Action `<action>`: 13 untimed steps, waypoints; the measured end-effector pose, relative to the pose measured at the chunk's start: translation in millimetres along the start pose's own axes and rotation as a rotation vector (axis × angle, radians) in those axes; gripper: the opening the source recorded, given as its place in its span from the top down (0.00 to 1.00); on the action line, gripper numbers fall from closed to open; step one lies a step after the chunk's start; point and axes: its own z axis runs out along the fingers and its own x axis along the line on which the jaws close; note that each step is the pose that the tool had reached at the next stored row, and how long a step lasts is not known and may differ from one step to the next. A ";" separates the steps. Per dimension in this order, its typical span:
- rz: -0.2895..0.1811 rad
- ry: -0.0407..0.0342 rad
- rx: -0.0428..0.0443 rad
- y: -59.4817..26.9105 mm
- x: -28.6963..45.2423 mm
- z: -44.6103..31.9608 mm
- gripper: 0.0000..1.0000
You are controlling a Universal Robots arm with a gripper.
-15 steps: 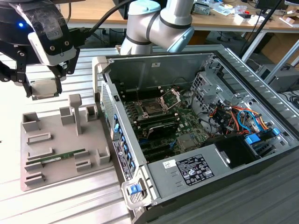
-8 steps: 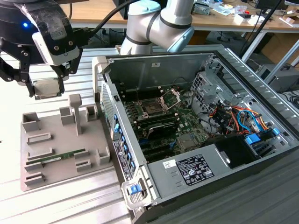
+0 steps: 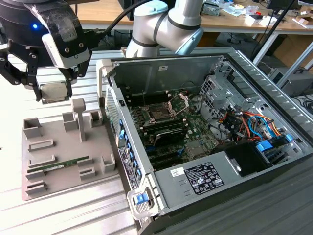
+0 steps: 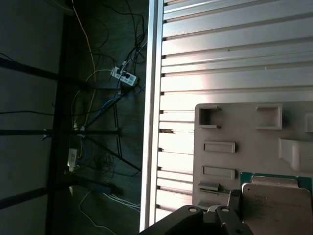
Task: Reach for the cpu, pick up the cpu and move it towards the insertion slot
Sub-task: 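Pick up the cpu and move it towards the insertion slot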
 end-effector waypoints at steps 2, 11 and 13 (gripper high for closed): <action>0.000 0.0000 0.0000 -0.1 -1.3 0.0 0.45; 0.000 0.0000 0.0000 -0.9 -13.8 0.0 0.45; 0.000 0.0000 -0.0001 -1.0 -15.6 0.0 0.45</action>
